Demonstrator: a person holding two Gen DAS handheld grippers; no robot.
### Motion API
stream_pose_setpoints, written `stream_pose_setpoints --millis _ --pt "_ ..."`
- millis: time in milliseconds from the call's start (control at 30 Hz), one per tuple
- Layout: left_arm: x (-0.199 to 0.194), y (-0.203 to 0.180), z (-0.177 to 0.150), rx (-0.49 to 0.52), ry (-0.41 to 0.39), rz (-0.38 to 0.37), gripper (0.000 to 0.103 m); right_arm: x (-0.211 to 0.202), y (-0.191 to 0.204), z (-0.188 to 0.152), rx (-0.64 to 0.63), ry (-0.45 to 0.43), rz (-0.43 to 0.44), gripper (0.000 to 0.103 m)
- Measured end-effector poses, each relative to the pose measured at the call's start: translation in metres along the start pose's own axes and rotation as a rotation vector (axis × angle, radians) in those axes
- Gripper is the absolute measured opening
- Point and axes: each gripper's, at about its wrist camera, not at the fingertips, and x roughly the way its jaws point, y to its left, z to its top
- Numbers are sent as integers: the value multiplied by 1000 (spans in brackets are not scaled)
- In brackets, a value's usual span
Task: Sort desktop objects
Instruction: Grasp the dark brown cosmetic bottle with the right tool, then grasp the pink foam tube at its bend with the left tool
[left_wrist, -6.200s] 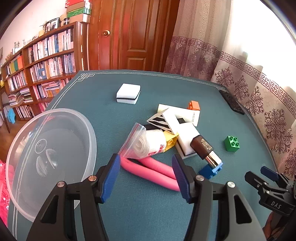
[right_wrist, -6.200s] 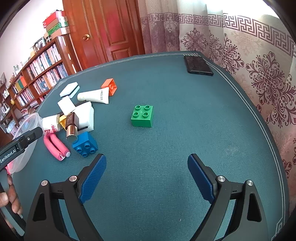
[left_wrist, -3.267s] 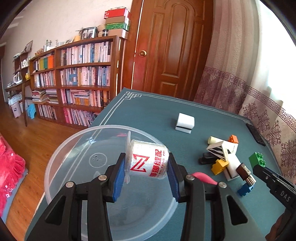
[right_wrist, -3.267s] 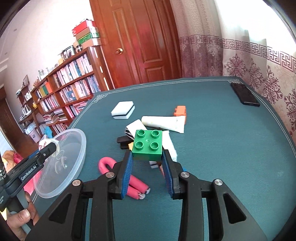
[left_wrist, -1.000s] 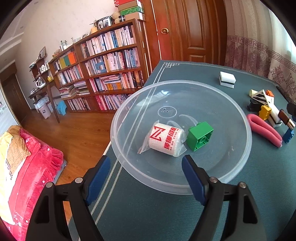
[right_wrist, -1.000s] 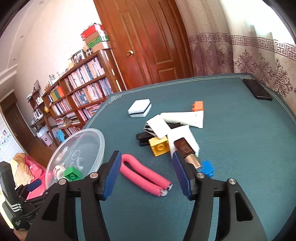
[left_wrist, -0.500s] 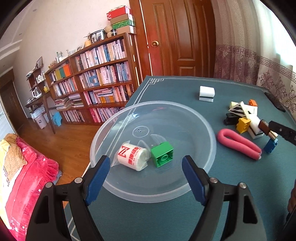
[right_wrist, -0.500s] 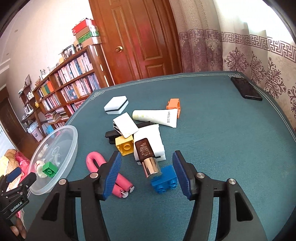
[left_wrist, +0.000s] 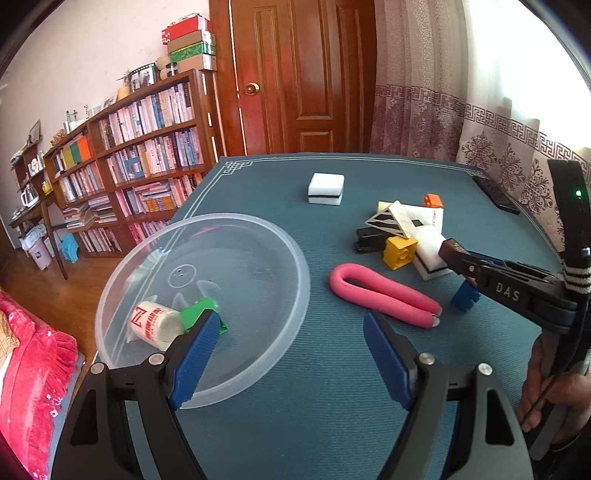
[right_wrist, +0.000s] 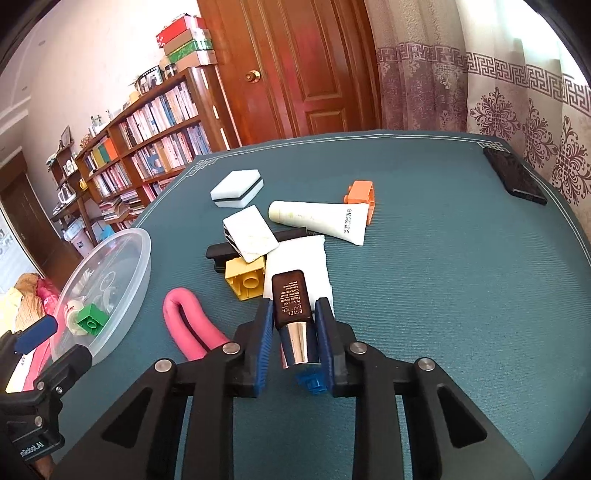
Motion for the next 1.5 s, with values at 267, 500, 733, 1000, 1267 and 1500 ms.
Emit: stream_pose_setpoints --millis 267,500,733,1000,1267,1500 --pt "26 -33 5 -49 98 -132 83 -16 -23 -4 37 -25 -35 25" --pt "59 -44 3 -182 213 -182 83 -28 -46 -5 98 -57 -48 25" --pt "74 -44 10 -269 232 -155 83 -29 -48 -6 102 -81 -68 25" --pt "89 -50 19 -262 227 -100 83 -31 -47 -8 83 -112 -115 25" --pt "95 -71 20 -123 185 -62 77 -31 -47 -9 78 -119 -126 25" --pt "90 -77 17 -53 149 -87 72 -32 -49 -8 87 -124 -134 25"
